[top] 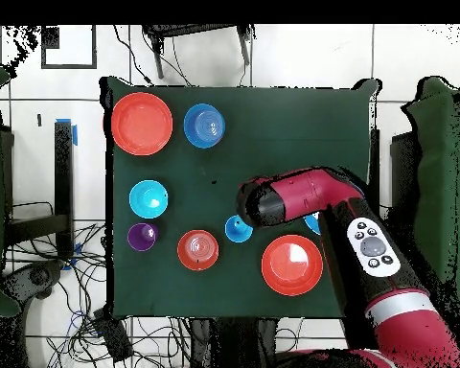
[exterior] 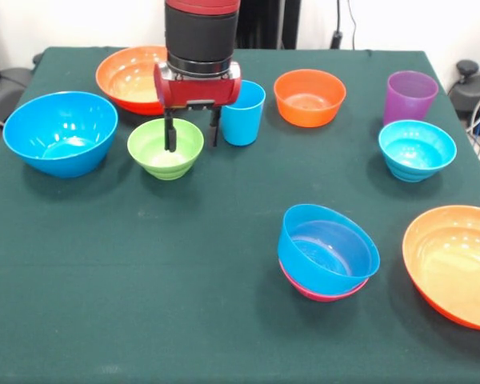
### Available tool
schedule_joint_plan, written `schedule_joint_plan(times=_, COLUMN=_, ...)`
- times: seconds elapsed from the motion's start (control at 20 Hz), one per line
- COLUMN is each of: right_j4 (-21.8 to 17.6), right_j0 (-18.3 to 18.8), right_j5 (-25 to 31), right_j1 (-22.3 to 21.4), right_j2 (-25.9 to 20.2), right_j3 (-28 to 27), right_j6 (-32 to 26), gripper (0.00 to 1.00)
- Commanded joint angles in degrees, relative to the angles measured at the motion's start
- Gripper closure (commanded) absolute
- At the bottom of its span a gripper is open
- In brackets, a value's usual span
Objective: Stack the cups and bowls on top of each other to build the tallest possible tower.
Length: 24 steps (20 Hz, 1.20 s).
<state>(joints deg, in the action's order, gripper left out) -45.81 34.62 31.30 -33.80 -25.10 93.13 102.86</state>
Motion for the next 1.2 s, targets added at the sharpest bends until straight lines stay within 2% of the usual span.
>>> schedule_joint_plan(times=0.05, right_j4=-4.4, right_j0=-0.2, right_j5=0.7, right_j1=3.5, right_j2=-0.3, right_j3=-2.7, right_j6=-8.1, gripper=0.0)
schedule_joint_plan(times=1.2, right_j4=-4.3, right_j0=0.2, right_j5=2.3, right_j1=3.7, right_j2=0.2, right_j3=-0.7, right_j6=-8.9, gripper=0.0)
